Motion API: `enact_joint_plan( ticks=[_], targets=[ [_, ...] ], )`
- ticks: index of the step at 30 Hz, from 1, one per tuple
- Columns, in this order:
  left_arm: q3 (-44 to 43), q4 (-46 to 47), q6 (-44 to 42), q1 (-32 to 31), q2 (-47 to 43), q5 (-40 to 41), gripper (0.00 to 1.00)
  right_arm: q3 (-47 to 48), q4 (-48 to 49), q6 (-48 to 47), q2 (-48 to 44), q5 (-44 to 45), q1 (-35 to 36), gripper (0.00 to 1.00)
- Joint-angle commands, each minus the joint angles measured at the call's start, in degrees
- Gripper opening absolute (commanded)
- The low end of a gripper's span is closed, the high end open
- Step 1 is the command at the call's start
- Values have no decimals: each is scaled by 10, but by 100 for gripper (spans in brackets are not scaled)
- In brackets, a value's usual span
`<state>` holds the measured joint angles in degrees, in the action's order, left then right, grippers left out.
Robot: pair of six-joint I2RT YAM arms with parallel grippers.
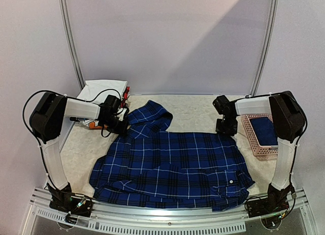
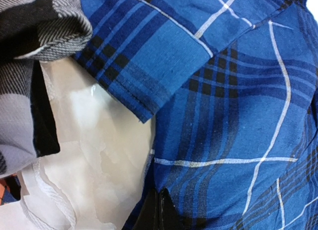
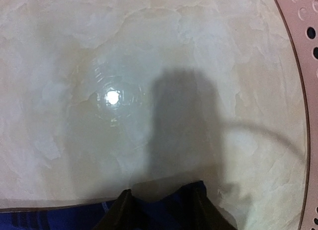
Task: Fold and stack the mixed laundry pile
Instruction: Pick up the 1/3-folded shirt from the center of the board.
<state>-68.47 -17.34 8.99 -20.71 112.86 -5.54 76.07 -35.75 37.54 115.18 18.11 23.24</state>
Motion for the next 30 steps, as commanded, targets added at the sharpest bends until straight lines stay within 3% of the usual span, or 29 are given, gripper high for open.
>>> enact_joint_plan(
  ticks=[1, 5, 10, 15, 30],
  targets=[
    [8, 7, -4, 8, -18, 1, 0, -8, -13, 3, 32, 11, -1, 34],
    [4, 6, -3, 7, -17, 4, 0, -4, -19, -1, 25, 22, -1, 26],
    [17, 28, -1, 8, -33, 3, 0, 16, -32, -15, 15, 23, -1, 8],
    [15, 29, 4, 7, -56, 0, 0, 31, -43, -33, 5, 19, -1, 1],
    [79, 32, 5, -11, -175, -3, 0, -34, -21, -65, -112, -21, 0, 0]
  ],
)
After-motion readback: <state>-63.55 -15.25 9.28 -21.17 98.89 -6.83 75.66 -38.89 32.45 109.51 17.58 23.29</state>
